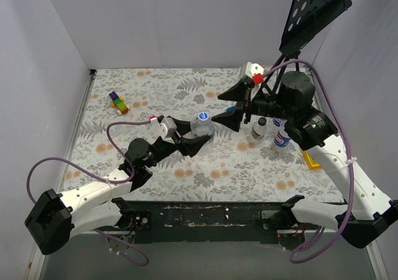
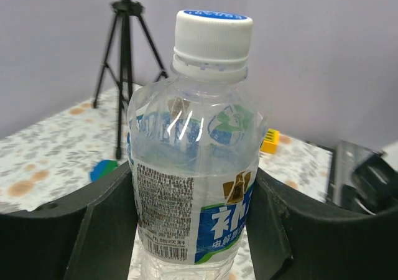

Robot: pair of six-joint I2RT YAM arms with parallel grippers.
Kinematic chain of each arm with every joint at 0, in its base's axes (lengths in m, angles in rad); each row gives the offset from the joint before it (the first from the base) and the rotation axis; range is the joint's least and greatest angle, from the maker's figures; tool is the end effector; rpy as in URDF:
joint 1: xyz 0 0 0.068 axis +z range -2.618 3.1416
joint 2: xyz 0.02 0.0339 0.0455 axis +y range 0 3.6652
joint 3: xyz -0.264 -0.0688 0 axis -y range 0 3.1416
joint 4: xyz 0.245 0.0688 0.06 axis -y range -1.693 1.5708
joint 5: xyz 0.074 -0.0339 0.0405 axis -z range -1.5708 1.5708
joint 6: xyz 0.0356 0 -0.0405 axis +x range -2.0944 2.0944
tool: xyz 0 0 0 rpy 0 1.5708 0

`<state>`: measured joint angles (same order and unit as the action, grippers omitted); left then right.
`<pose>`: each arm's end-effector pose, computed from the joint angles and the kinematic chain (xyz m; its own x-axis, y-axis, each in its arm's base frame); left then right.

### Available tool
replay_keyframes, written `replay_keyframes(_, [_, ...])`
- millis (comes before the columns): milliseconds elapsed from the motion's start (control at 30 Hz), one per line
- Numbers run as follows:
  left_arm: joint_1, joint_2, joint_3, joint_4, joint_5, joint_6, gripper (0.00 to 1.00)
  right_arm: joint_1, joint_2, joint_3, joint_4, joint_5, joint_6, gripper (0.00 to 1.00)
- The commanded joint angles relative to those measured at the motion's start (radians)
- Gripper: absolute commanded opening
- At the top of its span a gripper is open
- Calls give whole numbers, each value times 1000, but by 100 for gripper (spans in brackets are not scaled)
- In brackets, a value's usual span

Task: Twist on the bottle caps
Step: Screw the bottle cap onto the plastic bottle.

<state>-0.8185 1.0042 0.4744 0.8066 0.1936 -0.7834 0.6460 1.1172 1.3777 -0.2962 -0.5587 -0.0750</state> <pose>0.1486 -0.1688 0.2940 -0.4626 -0.5192 -0.7187 0.7290 0.2386 -0.6416 0.1721 0.1534 0.4682 0.0415 -0.0483 -0.9980 -0.9330 0.3556 -0.0560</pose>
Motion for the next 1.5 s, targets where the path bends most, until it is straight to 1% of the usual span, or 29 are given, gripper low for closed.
replay_keyframes(0, [38, -1, 61, -41, 312, -102, 0, -35, 21, 53, 16, -421, -84, 80])
replay_keyframes(67, [41, 10, 70, -34, 360, -109, 0, -39, 35, 58, 3, -455, -97, 79])
replay_keyframes(200, [44, 28, 85, -9, 394, -128, 0, -40, 62, 70, -52, -516, -149, 77])
replay_keyframes(300, [44, 48, 99, -1, 414, -135, 0, -40, 72, 64, -63, -552, -177, 74])
replay_keyframes(400, [44, 60, 107, 11, 428, -143, 0, -40, 81, 66, -73, -576, -186, 67])
replay_keyframes(600, [44, 63, 119, 19, 435, -145, 0, -40, 93, 60, -86, -596, -193, 48])
replay_keyframes(833, [44, 65, 139, 11, 446, -146, 0, -40, 102, 58, -103, -604, -198, 45])
replay_keyframes(900, [44, 63, 141, 14, 449, -148, 0, -39, 102, 57, -106, -601, -197, 41])
replay_keyframes(1067, [44, 57, 148, 5, 442, -145, 0, -37, 96, 43, -118, -581, -204, 41])
replay_keyframes(1100, [44, 54, 150, -3, 435, -139, 0, -36, 92, 38, -113, -569, -201, 36])
replay_keyframes(1167, [44, 50, 147, -12, 400, -132, 0, -28, 82, 32, -103, -522, -183, 14])
replay_keyframes(1200, [44, 45, 144, -17, 376, -126, 0, -20, 75, 27, -103, -495, -178, 5])
replay_keyframes(1233, [42, 39, 138, -20, 347, -114, 0, -10, 69, 24, -106, -457, -177, 1])
replay_keyframes(1300, [39, 24, 125, -14, 266, -106, 0, 21, 58, 14, -113, -353, -169, 1])
replay_keyframes(1367, [27, 11, 128, -52, 163, -76, 0, 64, 47, -3, -118, -214, -166, 1])
replay_keyframes(1467, [-23, 7, 148, -144, -35, -4, 0, 144, 30, -46, -95, 51, -137, 1])
